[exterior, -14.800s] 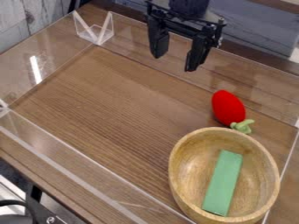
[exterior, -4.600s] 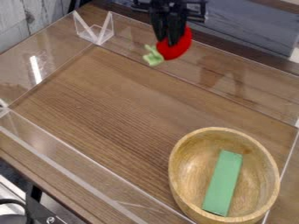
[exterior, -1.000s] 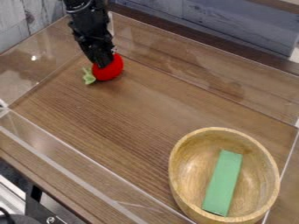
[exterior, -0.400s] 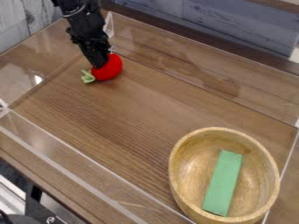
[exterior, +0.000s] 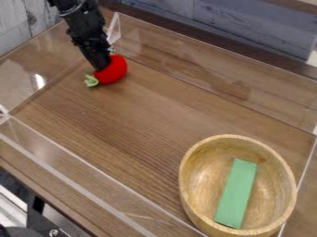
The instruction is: Move the red object to the left side of the table
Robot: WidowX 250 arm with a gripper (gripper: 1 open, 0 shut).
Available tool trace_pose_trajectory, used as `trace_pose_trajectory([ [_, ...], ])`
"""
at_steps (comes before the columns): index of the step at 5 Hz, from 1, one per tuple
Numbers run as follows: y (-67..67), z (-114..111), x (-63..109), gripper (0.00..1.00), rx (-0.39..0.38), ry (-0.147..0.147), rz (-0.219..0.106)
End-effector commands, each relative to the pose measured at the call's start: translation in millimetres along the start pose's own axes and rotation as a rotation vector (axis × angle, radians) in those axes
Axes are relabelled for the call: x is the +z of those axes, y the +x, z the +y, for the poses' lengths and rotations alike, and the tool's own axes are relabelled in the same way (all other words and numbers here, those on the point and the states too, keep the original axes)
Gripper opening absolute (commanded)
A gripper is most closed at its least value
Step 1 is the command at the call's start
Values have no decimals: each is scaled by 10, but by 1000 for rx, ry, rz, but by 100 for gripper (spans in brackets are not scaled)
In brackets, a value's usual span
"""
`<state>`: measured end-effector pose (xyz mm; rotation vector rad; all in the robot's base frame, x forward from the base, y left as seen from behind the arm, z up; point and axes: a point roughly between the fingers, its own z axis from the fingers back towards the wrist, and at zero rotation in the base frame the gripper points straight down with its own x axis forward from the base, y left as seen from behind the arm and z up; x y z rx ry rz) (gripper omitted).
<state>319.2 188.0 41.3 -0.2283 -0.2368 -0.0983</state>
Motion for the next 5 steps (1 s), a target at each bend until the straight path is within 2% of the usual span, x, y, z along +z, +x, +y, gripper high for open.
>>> trace_pose_trajectory([
  [1, 111, 67, 129, 0, -61, 1, -27],
  [3, 168, 26, 32, 0, -90, -41, -22],
  [5, 223, -162, -103, 0, -140, -83, -6],
])
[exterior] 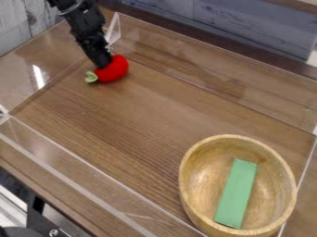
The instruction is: Move the red object to the left side of the table
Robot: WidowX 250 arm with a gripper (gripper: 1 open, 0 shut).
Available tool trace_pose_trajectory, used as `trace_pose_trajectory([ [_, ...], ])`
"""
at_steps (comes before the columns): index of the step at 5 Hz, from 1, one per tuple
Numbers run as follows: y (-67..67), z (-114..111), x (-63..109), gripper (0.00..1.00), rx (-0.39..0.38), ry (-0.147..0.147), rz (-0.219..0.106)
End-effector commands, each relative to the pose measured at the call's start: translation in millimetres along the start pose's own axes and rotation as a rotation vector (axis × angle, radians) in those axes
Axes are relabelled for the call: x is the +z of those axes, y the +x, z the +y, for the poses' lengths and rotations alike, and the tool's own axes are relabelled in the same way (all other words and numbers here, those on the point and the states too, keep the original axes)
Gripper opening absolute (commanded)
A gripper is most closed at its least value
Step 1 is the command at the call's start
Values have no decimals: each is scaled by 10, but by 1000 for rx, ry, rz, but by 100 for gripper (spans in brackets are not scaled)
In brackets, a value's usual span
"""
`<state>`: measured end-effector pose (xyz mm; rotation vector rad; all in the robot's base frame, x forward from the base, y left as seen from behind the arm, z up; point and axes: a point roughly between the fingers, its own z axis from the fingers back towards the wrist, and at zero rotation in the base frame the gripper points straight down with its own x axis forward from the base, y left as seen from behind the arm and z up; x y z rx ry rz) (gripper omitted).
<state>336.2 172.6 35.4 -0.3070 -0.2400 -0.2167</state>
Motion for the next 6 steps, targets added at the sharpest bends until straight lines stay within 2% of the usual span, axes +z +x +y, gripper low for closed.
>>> trace_pose_trajectory([
  [1, 105, -122, -57, 0, -58, -10, 1],
  [2, 233, -305, -81, 100, -48, 4, 12],
  [4, 322, -288, -73, 100, 26, 29, -1],
  [6, 400, -481, -248, 100, -80, 17, 31],
])
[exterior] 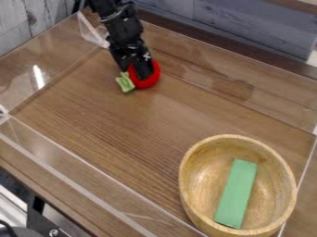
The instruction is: Move the red object to the left side of the table
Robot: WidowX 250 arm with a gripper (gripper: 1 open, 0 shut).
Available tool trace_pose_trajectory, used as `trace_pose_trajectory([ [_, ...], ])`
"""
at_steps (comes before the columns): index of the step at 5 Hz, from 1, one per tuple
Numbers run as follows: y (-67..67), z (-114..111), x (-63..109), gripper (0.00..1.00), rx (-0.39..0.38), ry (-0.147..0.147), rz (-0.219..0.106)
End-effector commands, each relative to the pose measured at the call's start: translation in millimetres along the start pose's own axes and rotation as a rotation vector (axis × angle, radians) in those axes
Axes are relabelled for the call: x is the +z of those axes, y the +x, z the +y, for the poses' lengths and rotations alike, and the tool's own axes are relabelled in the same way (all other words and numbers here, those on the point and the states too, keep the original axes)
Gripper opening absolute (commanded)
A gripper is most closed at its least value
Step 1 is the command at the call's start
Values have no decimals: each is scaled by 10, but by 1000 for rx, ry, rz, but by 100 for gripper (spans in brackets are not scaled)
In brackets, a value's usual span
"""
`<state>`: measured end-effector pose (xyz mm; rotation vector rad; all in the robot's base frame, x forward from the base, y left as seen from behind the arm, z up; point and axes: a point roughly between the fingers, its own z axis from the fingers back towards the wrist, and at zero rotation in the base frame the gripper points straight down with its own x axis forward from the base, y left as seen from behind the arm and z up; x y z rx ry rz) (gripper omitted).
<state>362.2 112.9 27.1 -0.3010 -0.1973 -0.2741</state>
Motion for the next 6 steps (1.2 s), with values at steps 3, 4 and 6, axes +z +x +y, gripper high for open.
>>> trace_pose_trajectory([
  [3, 58, -81, -32, 100, -60, 26, -2],
  [4, 86, -123, -30, 100, -62, 27, 3],
  [6, -33, -194, -60, 0, -70, 27, 15],
])
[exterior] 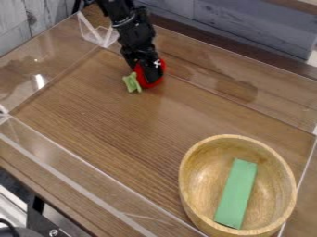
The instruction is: Move the red object to the left side of the table
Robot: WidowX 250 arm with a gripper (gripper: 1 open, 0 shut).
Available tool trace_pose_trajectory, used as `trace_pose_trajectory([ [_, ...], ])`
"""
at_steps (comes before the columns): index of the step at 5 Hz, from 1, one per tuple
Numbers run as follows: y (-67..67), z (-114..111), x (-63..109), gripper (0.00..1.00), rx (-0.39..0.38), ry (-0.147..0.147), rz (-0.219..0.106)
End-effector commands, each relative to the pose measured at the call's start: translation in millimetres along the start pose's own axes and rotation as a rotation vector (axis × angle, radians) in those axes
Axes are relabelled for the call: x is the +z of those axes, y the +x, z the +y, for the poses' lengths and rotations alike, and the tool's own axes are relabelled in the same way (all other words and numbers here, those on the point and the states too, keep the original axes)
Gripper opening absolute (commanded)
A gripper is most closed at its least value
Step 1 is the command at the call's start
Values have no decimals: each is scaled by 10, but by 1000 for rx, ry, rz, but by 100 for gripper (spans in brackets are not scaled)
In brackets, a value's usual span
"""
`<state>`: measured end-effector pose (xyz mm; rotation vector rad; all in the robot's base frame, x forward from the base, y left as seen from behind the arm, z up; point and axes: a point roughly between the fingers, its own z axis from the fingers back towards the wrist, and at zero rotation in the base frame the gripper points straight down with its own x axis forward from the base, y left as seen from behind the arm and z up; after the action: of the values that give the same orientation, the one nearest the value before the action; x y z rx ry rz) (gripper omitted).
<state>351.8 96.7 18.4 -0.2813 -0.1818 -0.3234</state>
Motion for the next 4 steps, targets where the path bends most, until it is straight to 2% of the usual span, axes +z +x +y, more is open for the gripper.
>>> trace_pose_trajectory([
  [1, -5, 36, 98, 0, 18, 25, -15],
  [2, -62, 96, 139, 0, 57, 34, -21],
  [4, -53, 183, 161, 0, 94, 44, -23],
])
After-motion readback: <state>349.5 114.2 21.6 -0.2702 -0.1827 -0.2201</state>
